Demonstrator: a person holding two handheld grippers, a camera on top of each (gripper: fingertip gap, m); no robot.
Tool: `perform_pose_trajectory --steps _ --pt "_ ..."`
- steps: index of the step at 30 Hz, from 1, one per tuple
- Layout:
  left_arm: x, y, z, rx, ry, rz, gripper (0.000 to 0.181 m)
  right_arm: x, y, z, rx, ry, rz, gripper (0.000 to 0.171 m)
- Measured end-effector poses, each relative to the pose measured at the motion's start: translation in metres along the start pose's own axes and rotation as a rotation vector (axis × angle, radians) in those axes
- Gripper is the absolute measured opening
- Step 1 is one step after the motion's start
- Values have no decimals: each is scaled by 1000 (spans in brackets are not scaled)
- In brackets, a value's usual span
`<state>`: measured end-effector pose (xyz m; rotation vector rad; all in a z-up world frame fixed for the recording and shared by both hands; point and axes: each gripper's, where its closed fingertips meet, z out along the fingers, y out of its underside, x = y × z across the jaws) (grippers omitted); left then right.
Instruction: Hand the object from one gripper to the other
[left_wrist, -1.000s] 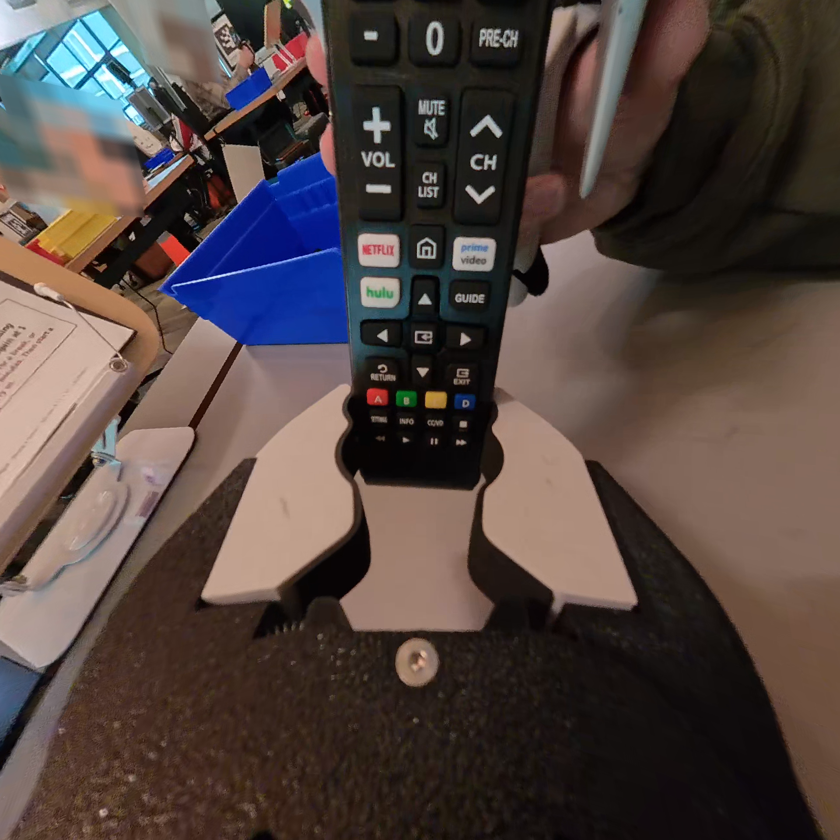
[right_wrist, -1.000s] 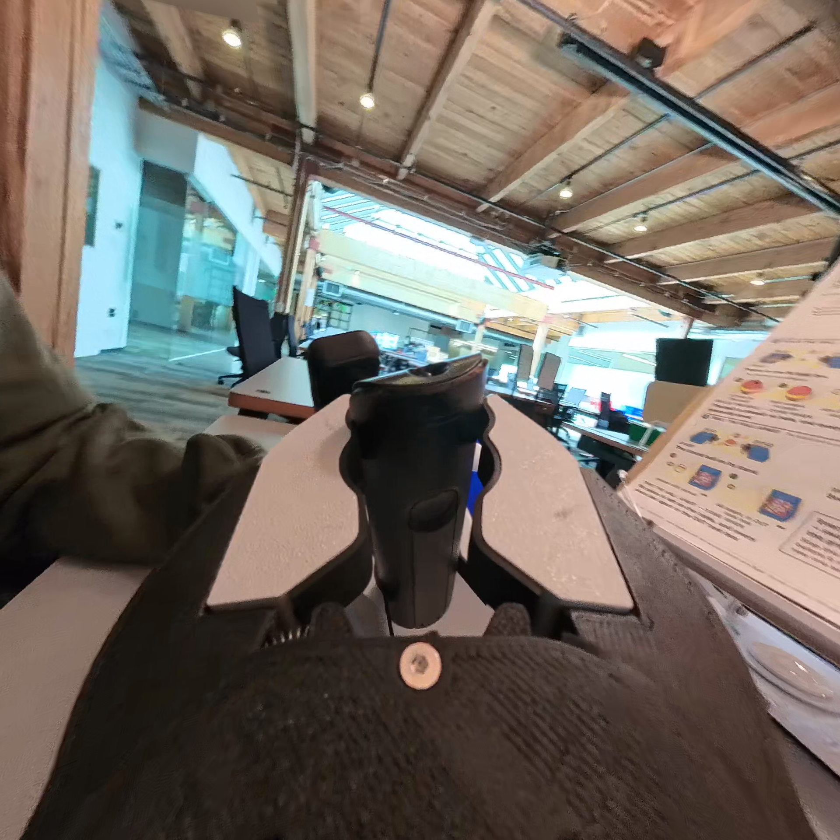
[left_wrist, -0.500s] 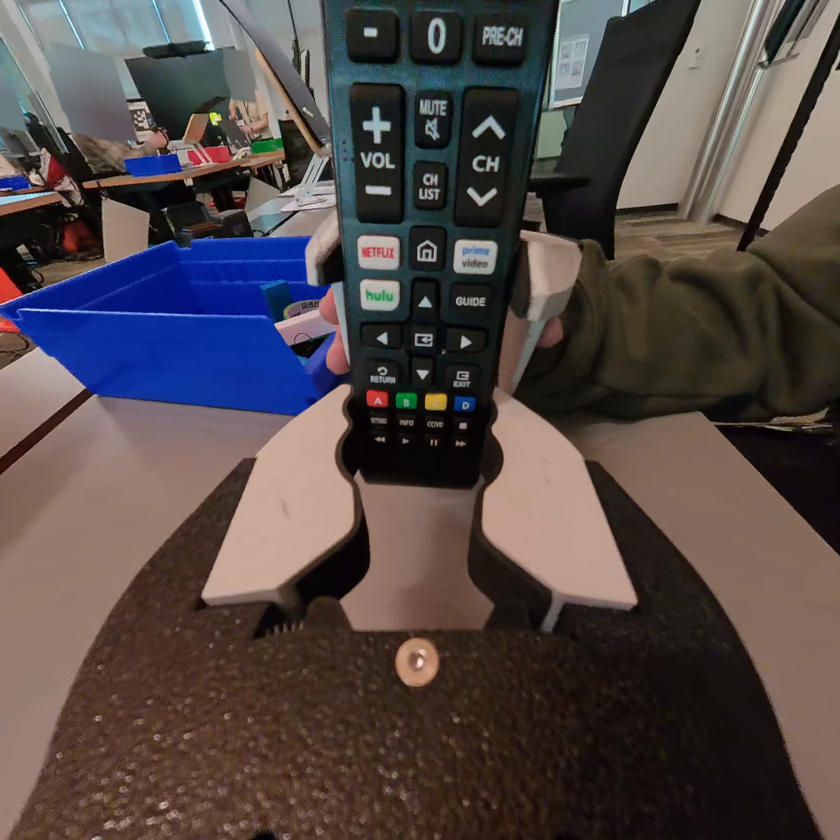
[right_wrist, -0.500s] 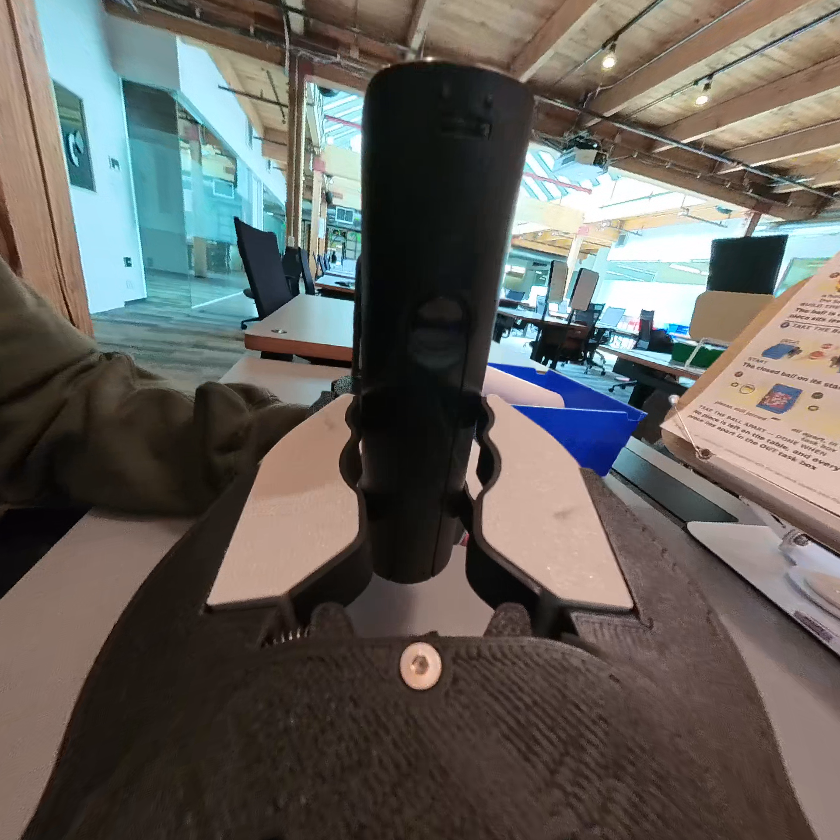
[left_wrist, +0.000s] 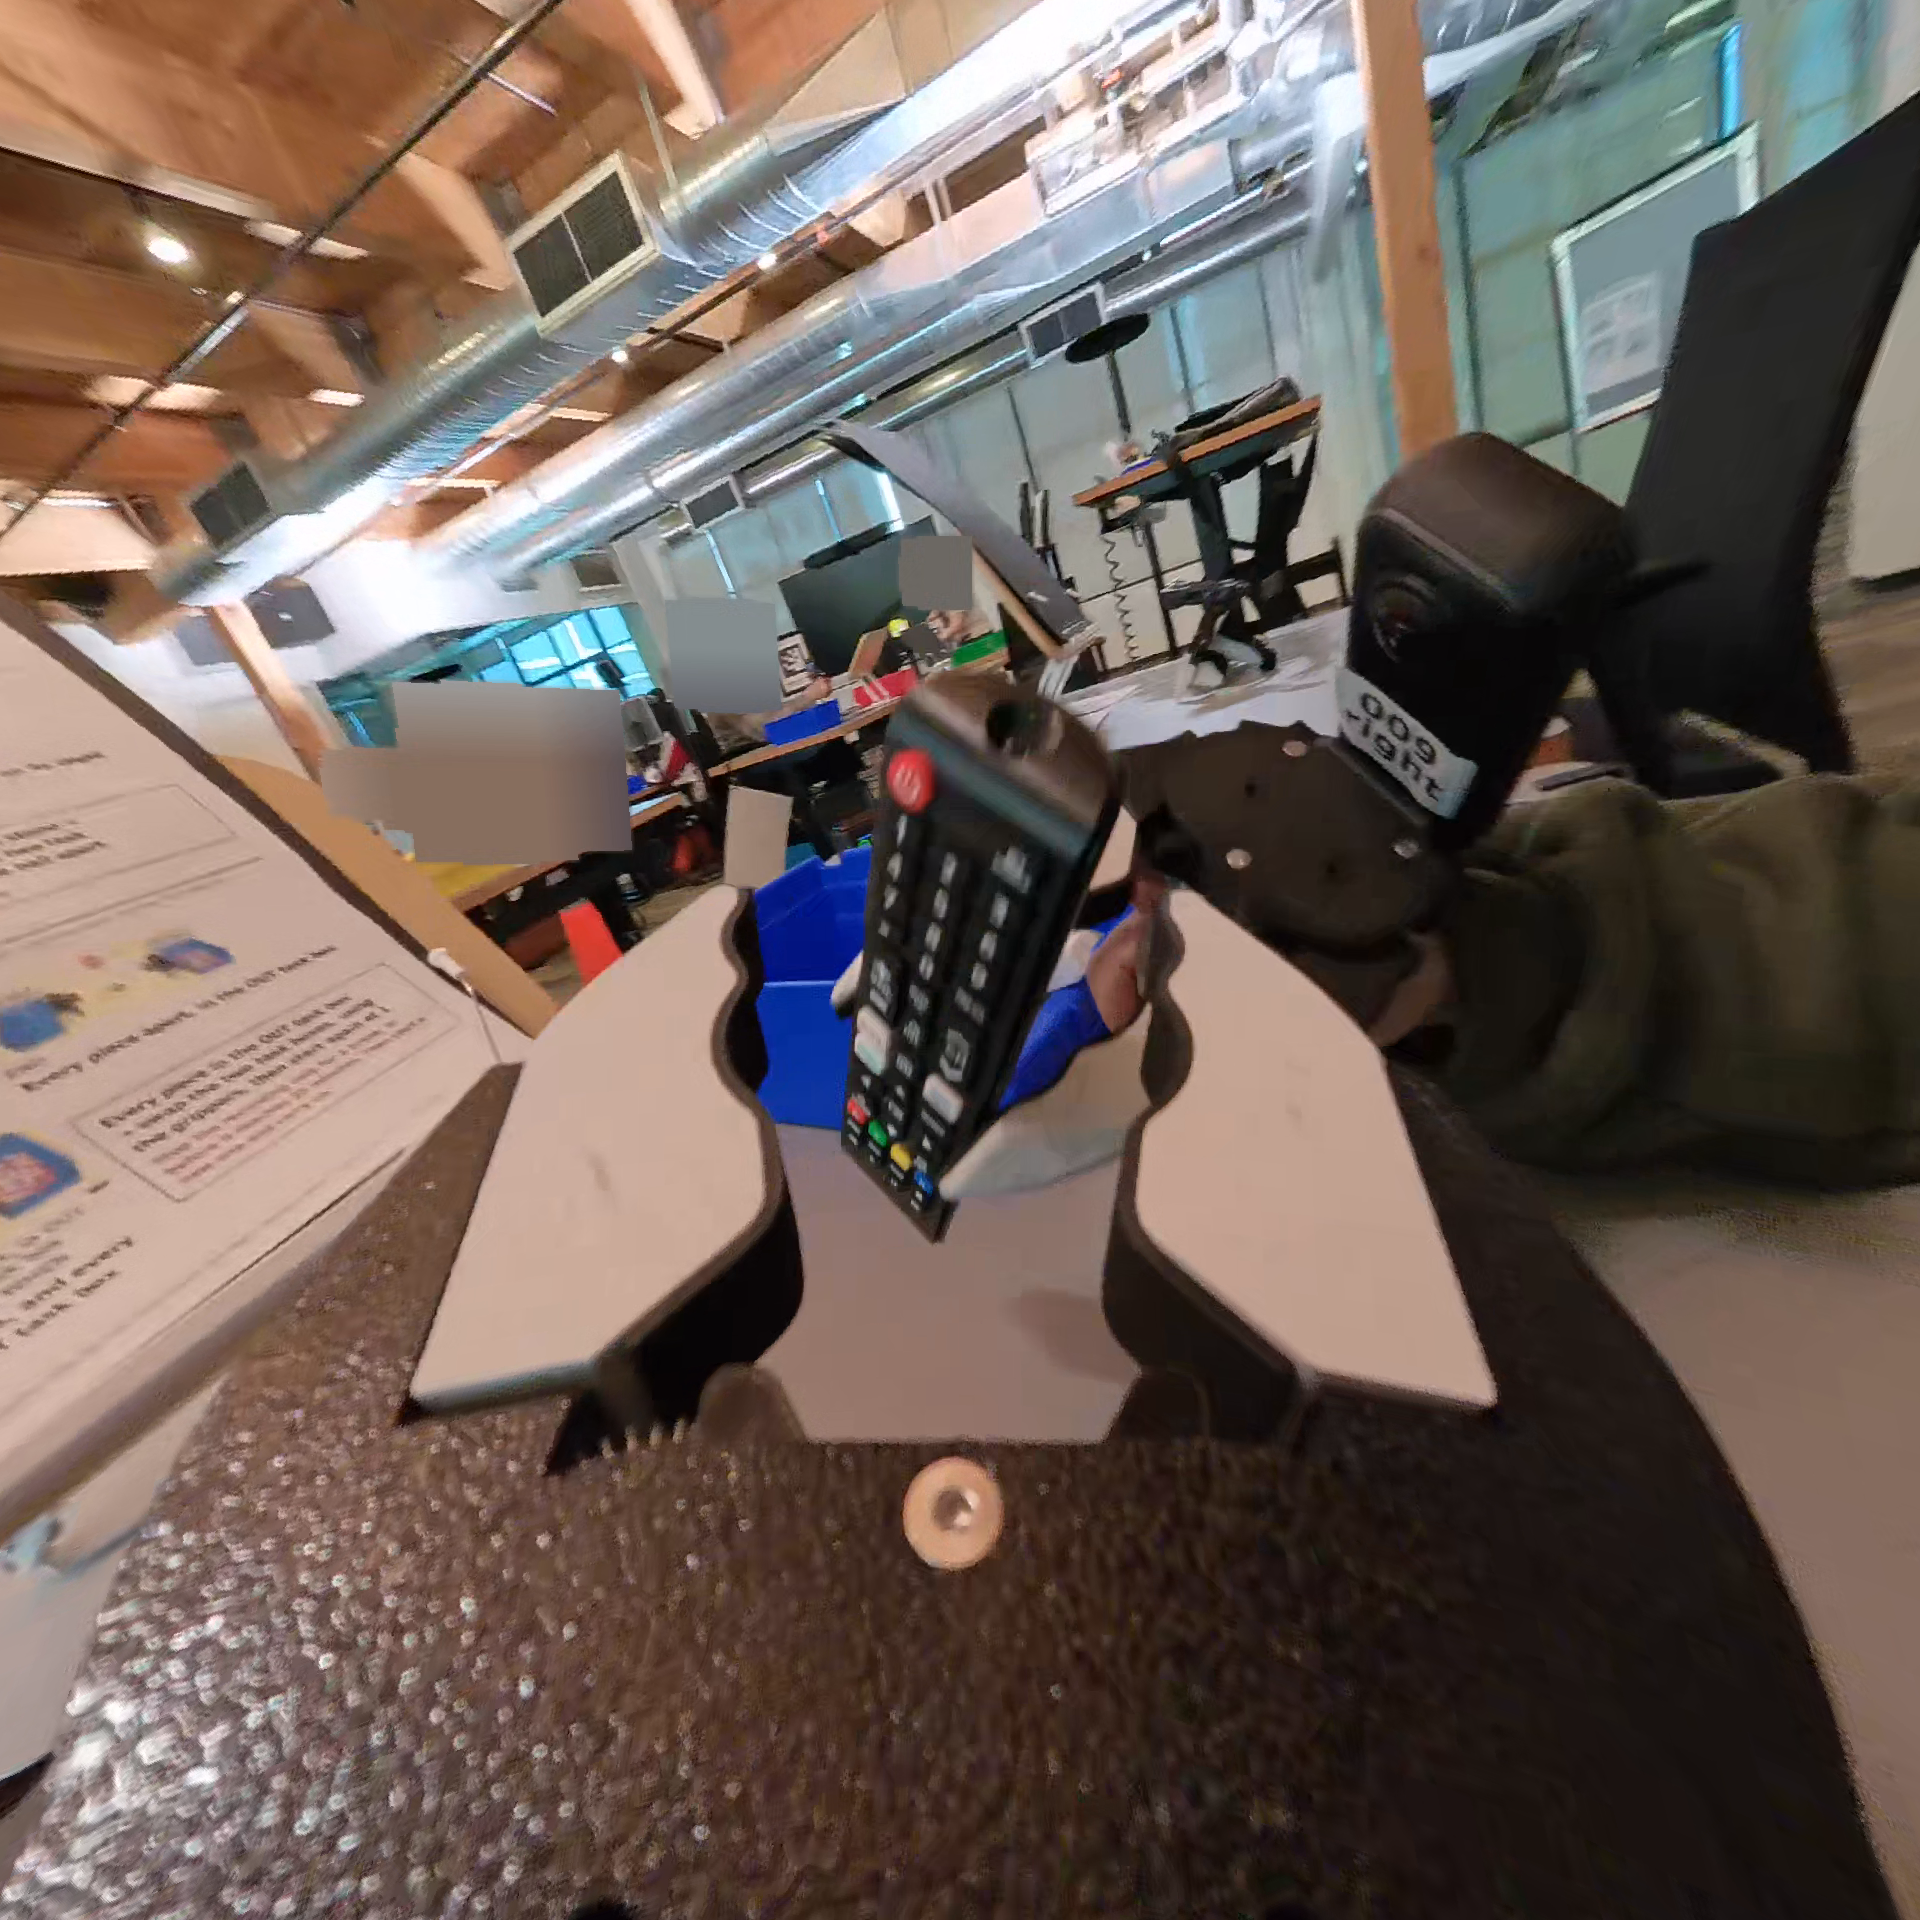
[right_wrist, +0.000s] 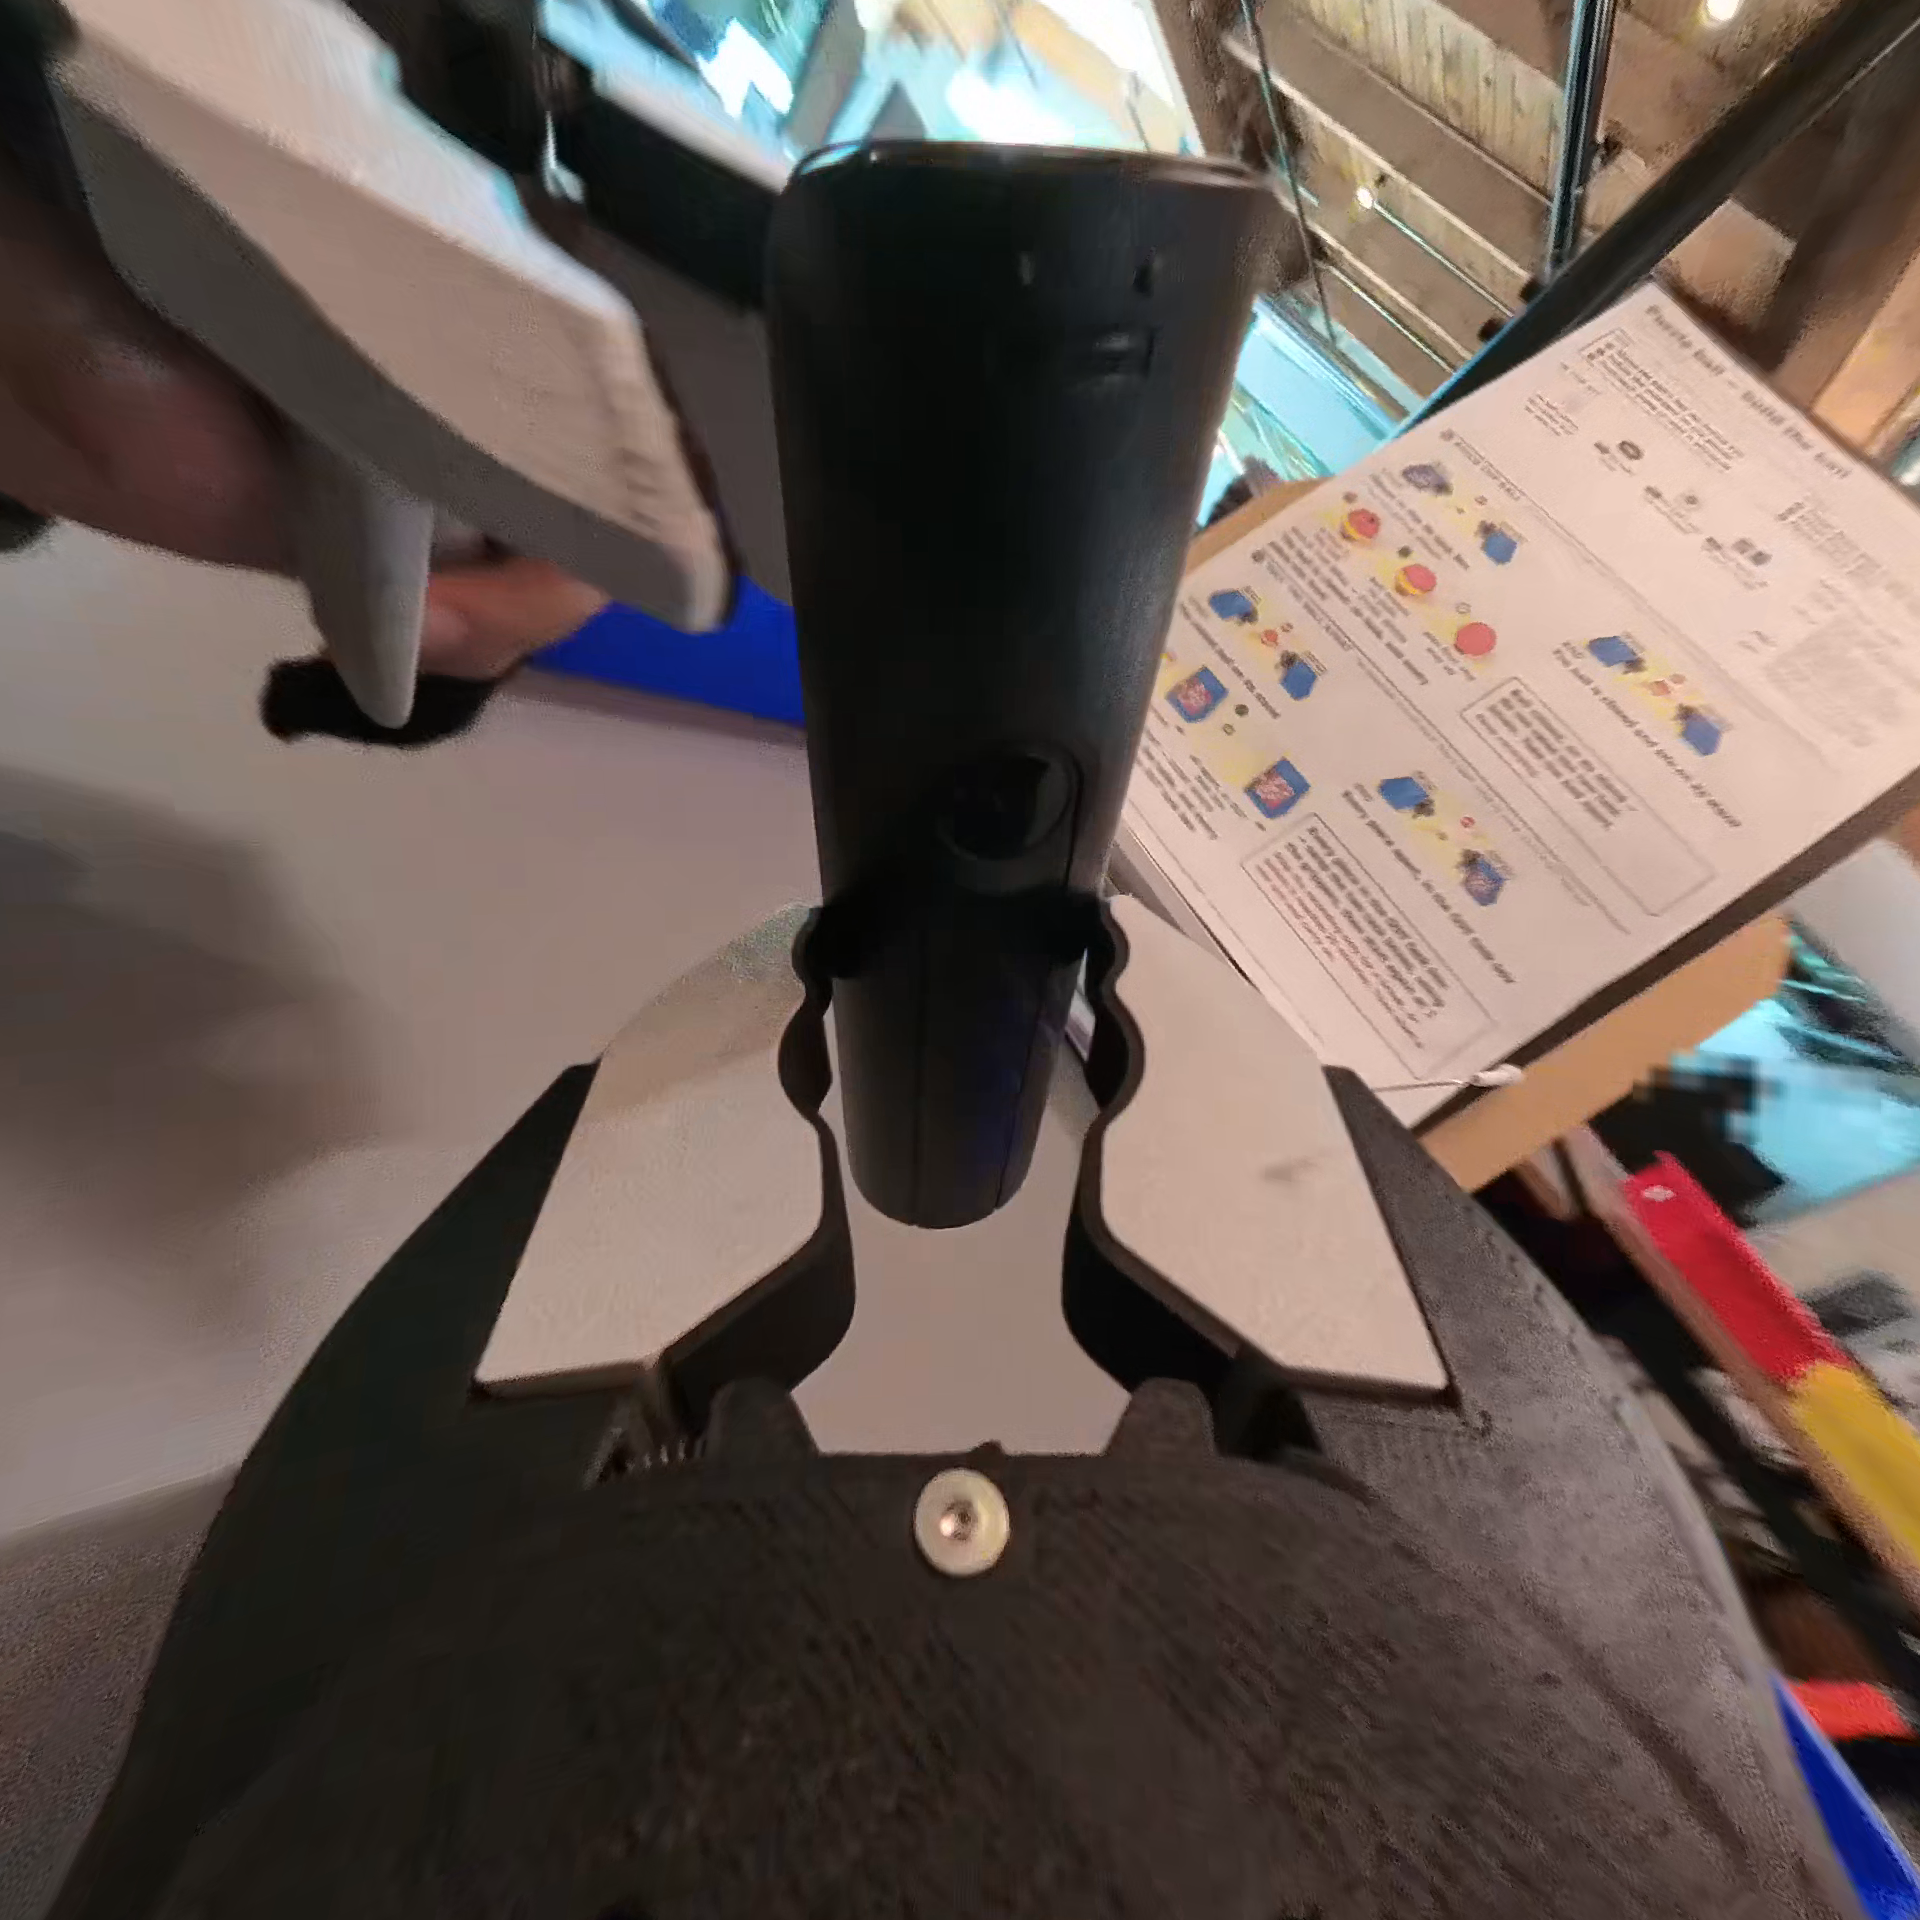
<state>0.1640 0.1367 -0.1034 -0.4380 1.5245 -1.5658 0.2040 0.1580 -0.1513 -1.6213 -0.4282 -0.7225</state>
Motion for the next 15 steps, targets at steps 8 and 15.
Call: perform_pose_trajectory --steps 8,15 --pt "-4 2 5 -52 -85 70 36 -5 5 6 -47 48 -70 48" --pt "-25 -30 -19 214 -52 -231 35 10 -1 -2 70 56 85 73"
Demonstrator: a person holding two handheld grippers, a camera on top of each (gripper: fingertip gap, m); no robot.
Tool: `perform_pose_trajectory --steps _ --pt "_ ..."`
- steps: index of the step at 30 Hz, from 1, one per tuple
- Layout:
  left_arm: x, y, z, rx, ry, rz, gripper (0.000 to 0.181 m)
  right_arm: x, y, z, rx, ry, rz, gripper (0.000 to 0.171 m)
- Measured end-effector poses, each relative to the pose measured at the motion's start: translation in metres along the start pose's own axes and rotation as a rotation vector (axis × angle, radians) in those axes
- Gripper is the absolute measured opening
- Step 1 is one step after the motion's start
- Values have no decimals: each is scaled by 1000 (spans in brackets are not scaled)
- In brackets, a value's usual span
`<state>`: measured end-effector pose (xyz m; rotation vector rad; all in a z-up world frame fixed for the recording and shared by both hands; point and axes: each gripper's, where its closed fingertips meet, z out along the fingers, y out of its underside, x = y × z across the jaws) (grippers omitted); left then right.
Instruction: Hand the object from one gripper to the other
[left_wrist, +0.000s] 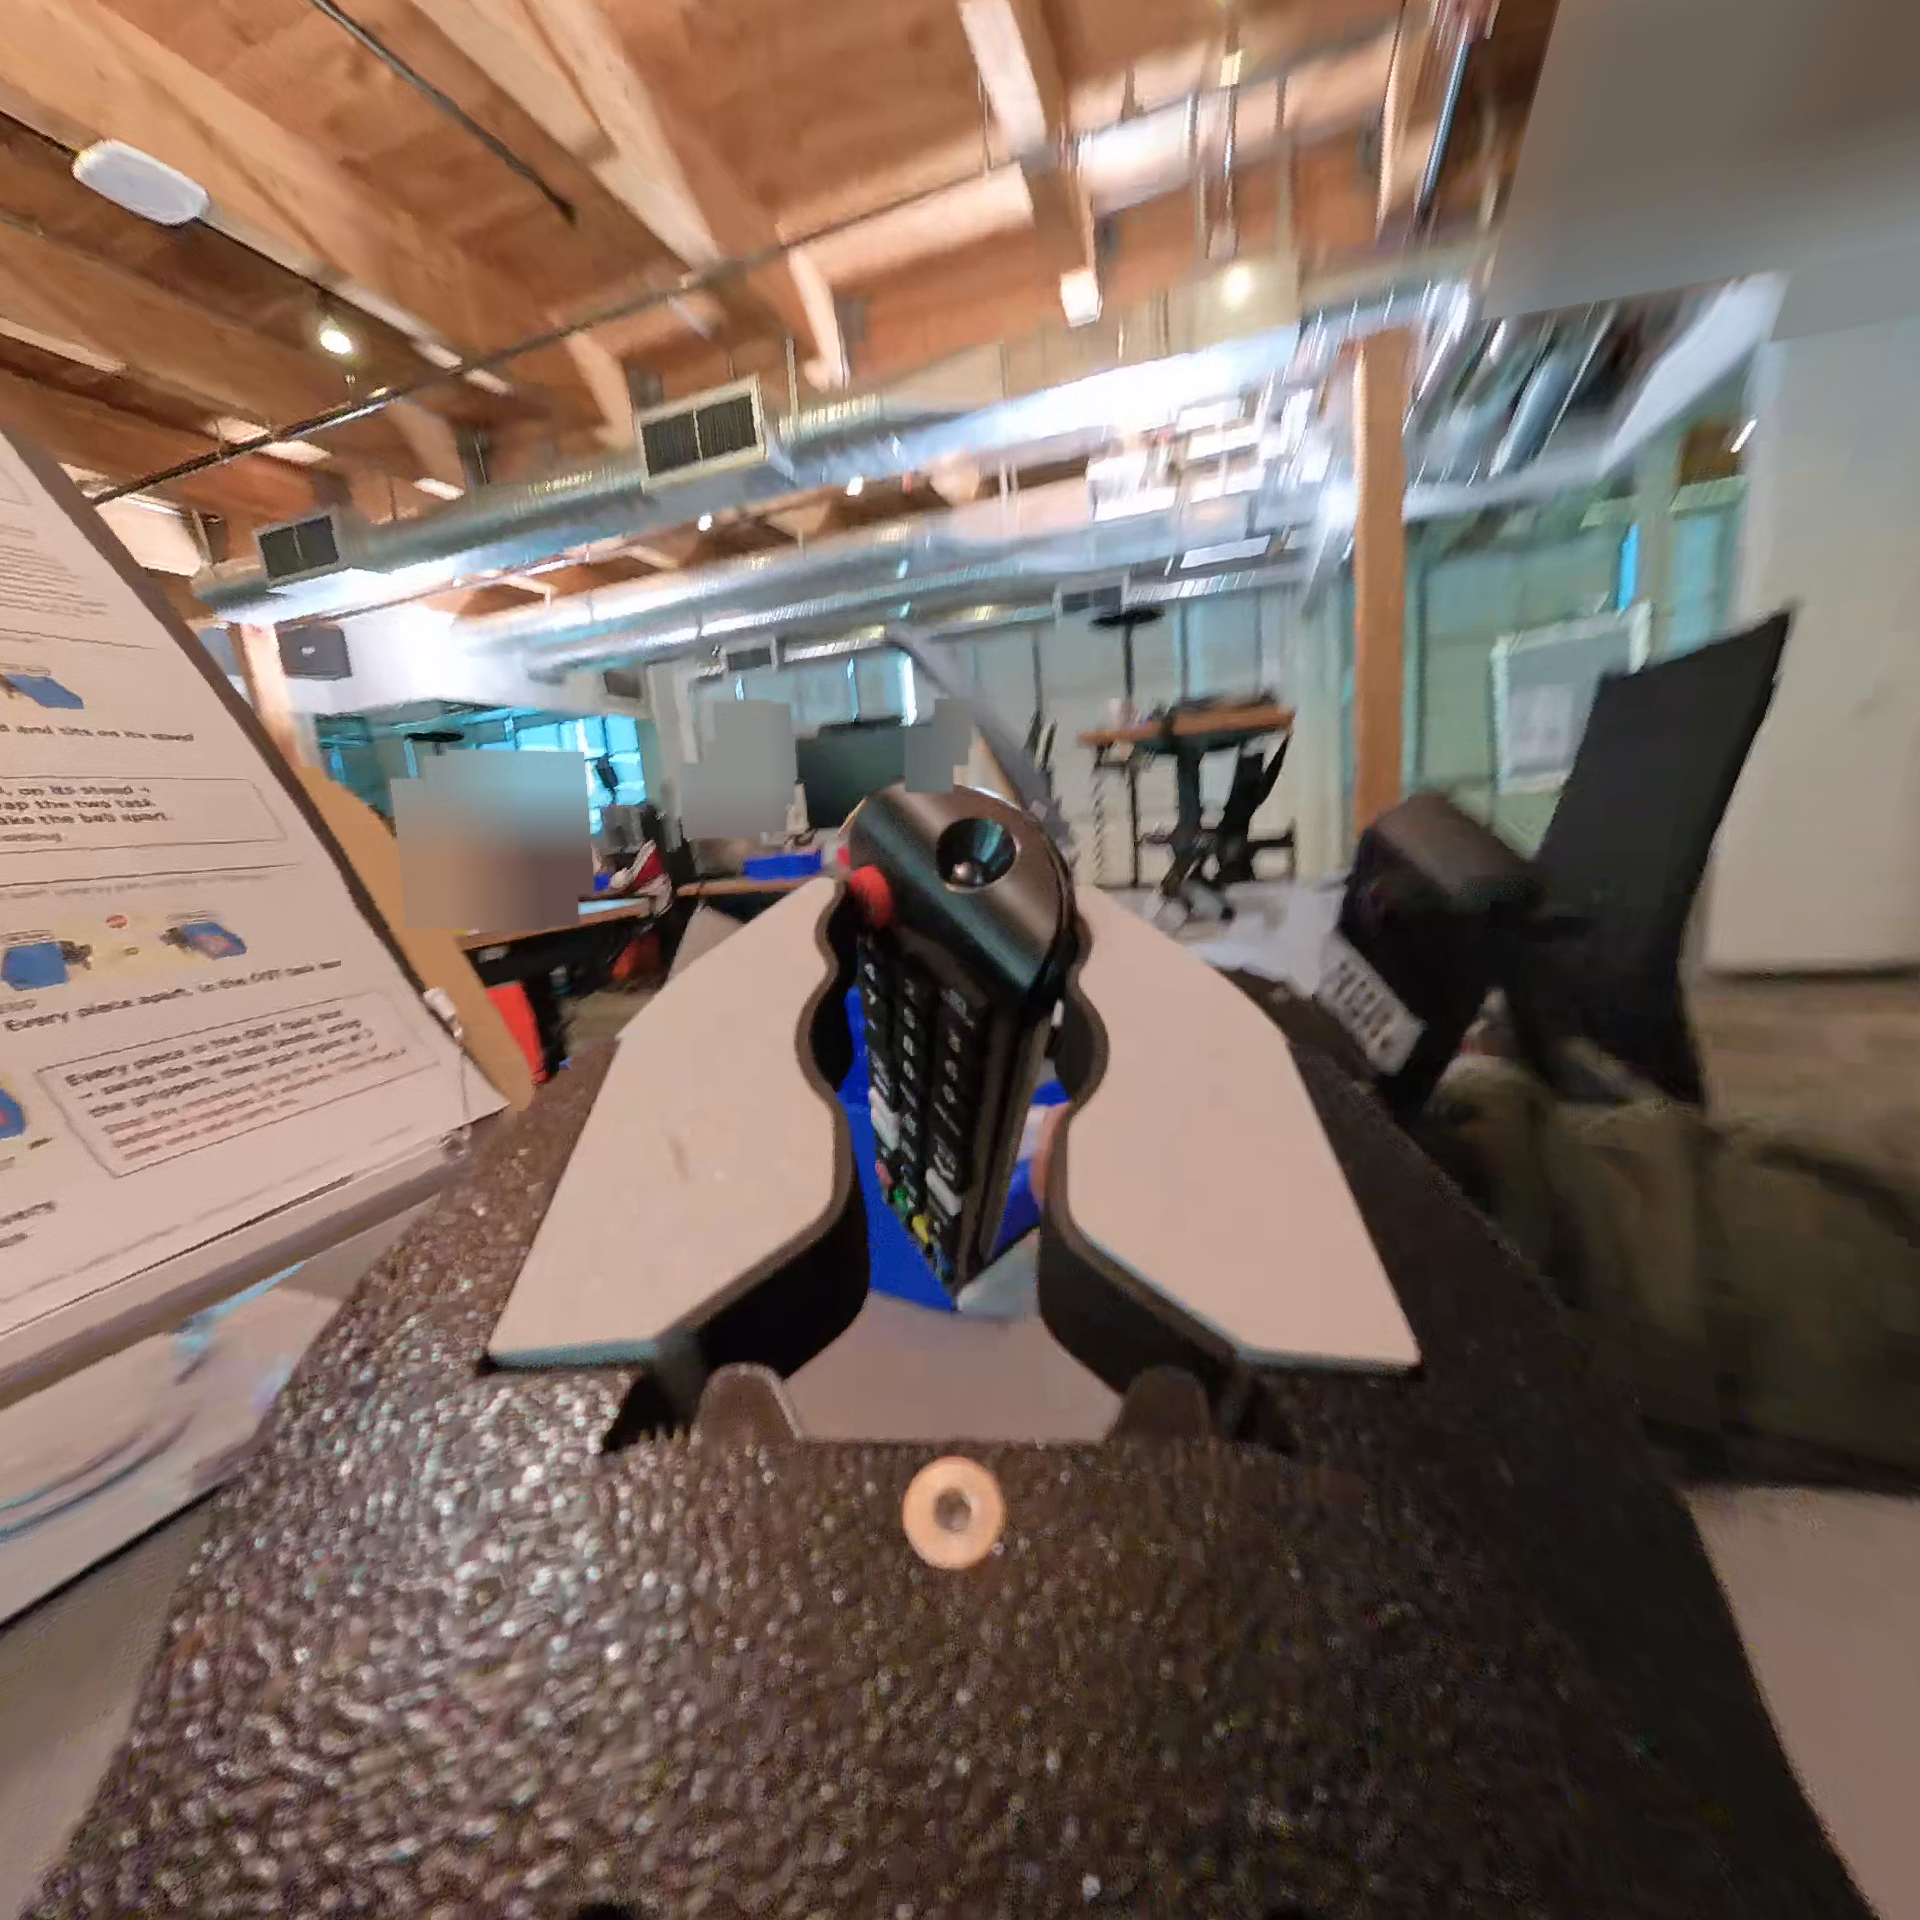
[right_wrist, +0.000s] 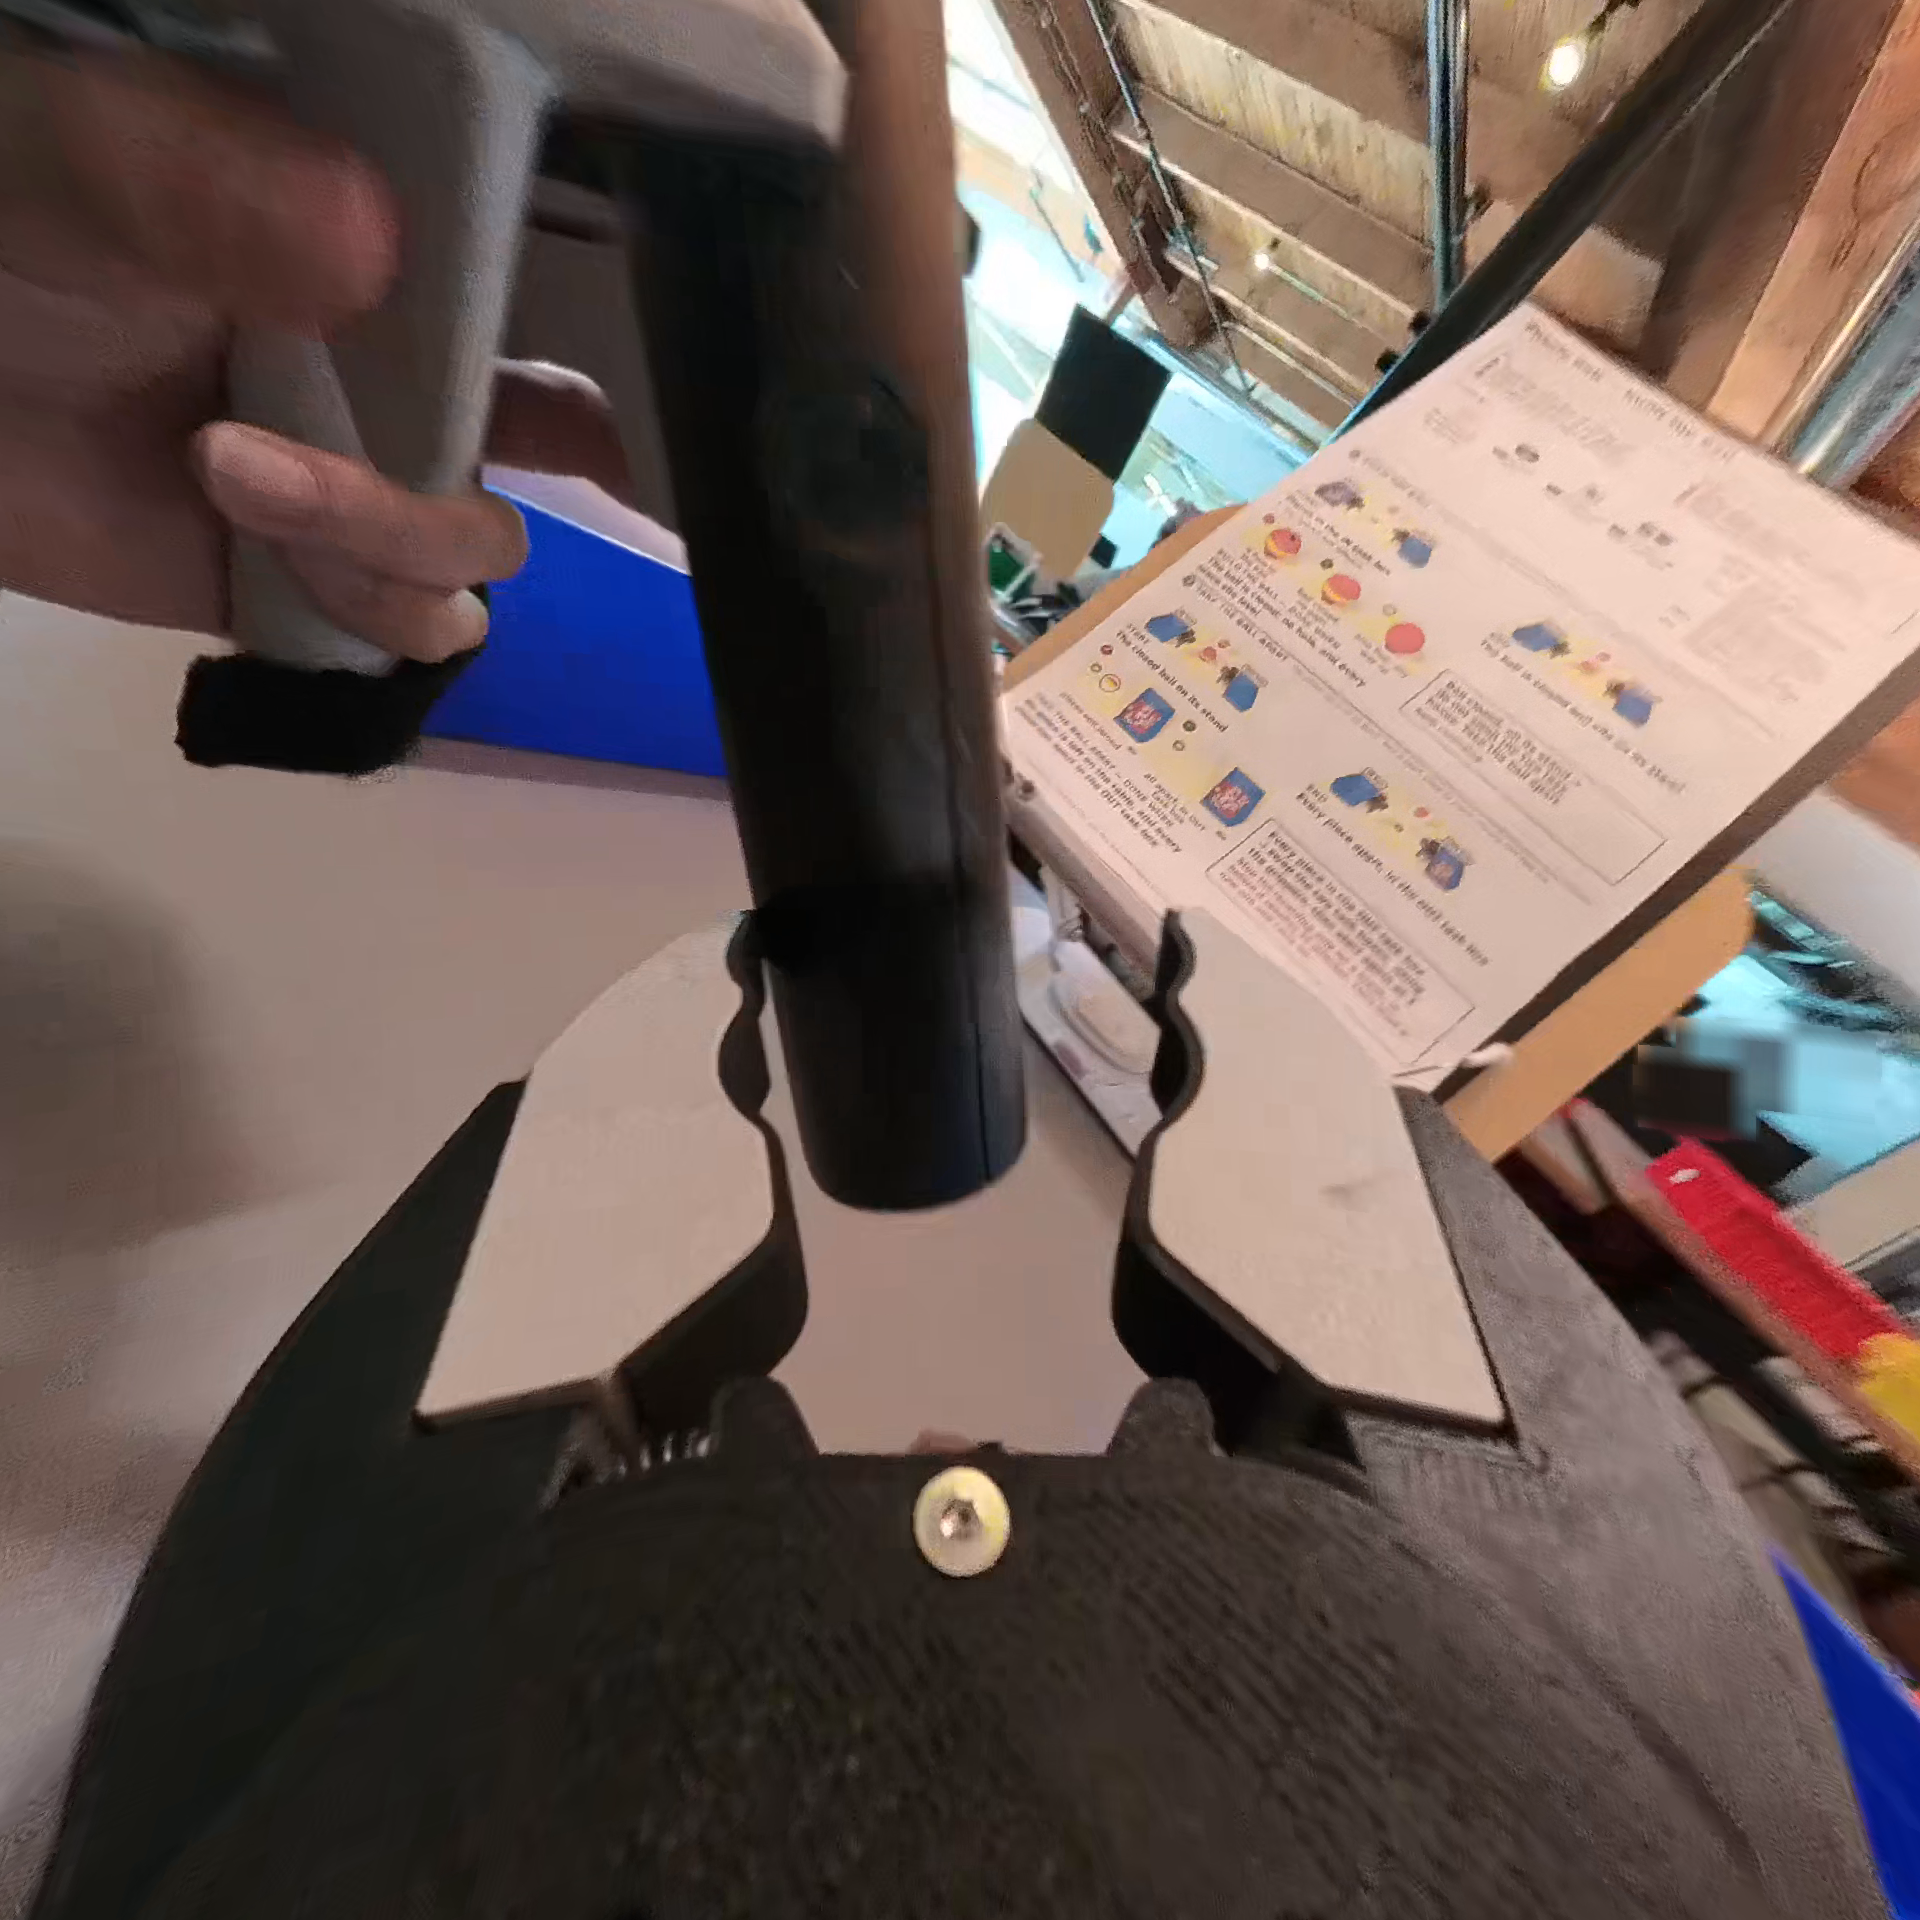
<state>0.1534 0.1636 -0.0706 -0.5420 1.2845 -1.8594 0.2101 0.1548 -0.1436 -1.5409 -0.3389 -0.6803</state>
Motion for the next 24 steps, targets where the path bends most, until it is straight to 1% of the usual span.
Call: perform_pose_trajectory --steps 1,4,6,7,8,9,10,12,16,18,19,22,24 --pt "-2 -6 -4 31 14 -48 35 1 1 -1 11 -26 30 79" --pt "-11 -13 -12 79 28 -130 35 -7 0 -6 51 -99 8 67" --pt "-11 -18 -16 131 57 -186 34 -18 3 -4 38 -156 -15 67" --pt "-10 -20 -17 154 73 -200 33 -23 2 -3 36 -170 -22 63" --pt "-9 -21 -17 171 82 -203 33 -30 1 -3 33 -200 -46 48" --pt "-8 -21 -18 176 93 -206 33 -36 0 -2 31 -214 -66 45" --pt "-6 -20 -18 169 109 -208 33 -40 1 0 22 -215 -76 46" --pt "-1 -18 -15 148 129 -199 30 -48 3 6 3 -210 -89 60" --pt "15 -9 -7 72 182 -138 29 -60 9 13 -26 -221 -67 64" --pt "22 -8 -4 57 207 -122 28 -65 8 14 -11 -241 -45 60" --pt "24 -9 -4 58 215 -114 27 -69 8 13 -8 -265 -46 49" --pt "24 -12 -5 62 209 -88 27 -66 7 12 -18 -274 -19 46" --pt "17 -15 -8 78 172 -71 25 -59 8 10 -33 -257 -38 45"
